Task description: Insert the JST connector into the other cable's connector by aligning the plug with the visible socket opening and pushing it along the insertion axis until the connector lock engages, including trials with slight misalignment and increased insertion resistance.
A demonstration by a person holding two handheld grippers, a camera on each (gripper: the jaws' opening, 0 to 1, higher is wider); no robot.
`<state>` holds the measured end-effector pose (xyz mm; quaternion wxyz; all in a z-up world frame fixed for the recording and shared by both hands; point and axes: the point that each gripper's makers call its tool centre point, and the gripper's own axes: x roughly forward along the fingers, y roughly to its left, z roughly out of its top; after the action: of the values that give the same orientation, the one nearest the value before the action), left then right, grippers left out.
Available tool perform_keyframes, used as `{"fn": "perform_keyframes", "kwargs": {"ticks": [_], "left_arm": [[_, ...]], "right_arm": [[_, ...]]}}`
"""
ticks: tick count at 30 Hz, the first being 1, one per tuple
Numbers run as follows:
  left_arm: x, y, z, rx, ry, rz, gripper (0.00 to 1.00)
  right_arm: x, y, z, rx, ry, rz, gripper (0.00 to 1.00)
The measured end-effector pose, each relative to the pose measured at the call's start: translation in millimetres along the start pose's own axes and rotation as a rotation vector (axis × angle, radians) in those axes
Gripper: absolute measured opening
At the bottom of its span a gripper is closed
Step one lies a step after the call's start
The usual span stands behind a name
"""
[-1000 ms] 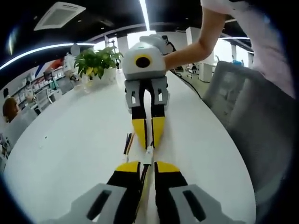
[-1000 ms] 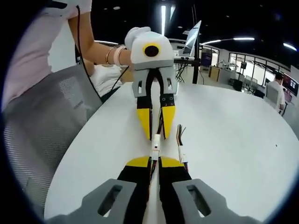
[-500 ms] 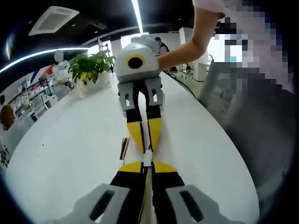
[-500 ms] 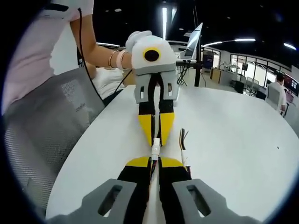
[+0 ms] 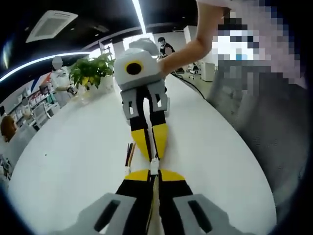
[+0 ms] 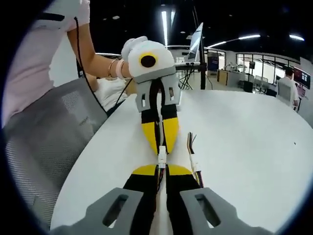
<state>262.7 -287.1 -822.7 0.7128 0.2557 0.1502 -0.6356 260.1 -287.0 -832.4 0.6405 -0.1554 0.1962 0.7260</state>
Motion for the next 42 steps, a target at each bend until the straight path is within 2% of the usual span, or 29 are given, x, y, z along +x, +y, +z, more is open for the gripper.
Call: {"fn": "perform_keyframes", "kwargs": {"ticks": [5, 9, 12, 17, 19, 28, 36, 42], "left_arm": [[1.7, 3.7, -6.1, -0.009, 0.007, 0.017, 0.0], [0.6, 10.5, -7.9, -0.009, 0.003, 0.036, 0.0], [1.3, 17.7, -14.2, -0.042, -0.002, 0.056, 0.0], [7.3, 17.3, -25.7, -0.035, 0.038, 0.072, 0.0], [6.3, 19.0, -26.6, -0.065, 0.022, 0.085, 0.0], [5.5, 23.4, -26.6, -0.106, -0.004, 0.113, 0.0], [5.1, 23.4, -26.9, -0.122, 0.007, 0.121, 0.0], [4.3, 23.8, -25.6, -0.137, 0.022, 0.128, 0.07]], "right_arm": [[3.4, -2.9, -1.0, 0.004, 0.003, -0.007, 0.02], [3.8, -10.2, -0.1, -0.027, 0.011, -0.034, 0.02], [4.7, -16.5, -3.1, -0.119, 0.048, -0.05, 0.02], [13.6, -17.7, -8.9, -0.129, 0.085, -0.047, 0.03], [10.7, -19.6, -10.2, -0.14, 0.09, -0.05, 0.03], [11.1, -26.9, -11.0, -0.163, 0.103, -0.059, 0.03], [11.8, -25.6, -11.5, -0.174, 0.11, -0.063, 0.04], [11.2, -26.1, -13.1, -0.162, 0.122, -0.069, 0.04]]}}
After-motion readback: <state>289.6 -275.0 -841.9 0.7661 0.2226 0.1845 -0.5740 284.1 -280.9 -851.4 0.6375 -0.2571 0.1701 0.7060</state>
